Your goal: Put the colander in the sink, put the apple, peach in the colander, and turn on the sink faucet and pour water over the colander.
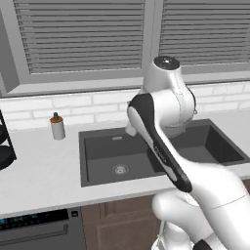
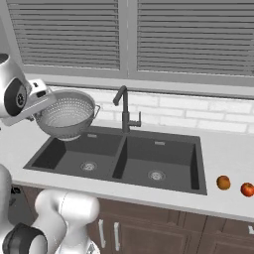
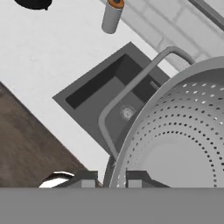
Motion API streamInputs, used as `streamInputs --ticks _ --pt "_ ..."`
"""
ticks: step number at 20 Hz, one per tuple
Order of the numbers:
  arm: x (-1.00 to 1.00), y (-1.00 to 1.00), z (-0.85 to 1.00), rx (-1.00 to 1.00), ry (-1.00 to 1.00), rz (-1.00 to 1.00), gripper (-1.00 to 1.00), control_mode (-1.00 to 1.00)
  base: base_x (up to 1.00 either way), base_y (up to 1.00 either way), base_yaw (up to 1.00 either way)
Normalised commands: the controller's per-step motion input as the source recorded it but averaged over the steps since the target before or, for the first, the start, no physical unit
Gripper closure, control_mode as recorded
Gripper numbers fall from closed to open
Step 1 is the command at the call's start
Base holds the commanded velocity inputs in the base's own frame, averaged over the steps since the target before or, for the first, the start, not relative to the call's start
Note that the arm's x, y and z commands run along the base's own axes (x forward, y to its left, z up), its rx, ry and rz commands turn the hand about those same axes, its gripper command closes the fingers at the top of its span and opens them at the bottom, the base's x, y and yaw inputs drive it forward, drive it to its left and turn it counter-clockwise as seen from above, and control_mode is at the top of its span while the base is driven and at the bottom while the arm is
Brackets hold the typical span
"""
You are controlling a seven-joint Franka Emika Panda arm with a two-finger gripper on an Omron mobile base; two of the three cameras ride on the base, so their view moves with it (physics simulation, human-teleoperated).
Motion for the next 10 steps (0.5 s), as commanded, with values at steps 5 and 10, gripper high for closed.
streamInputs --ticks 5,10 --pt "0.69 0.62 -0.25 0.00 0.04 0.08 1.00 -1.00 0.00 0.00 0.00" --pt "0.68 0.31 -0.51 0.00 0.08 0.04 1.00 -1.00 0.00 0.00 0.00"
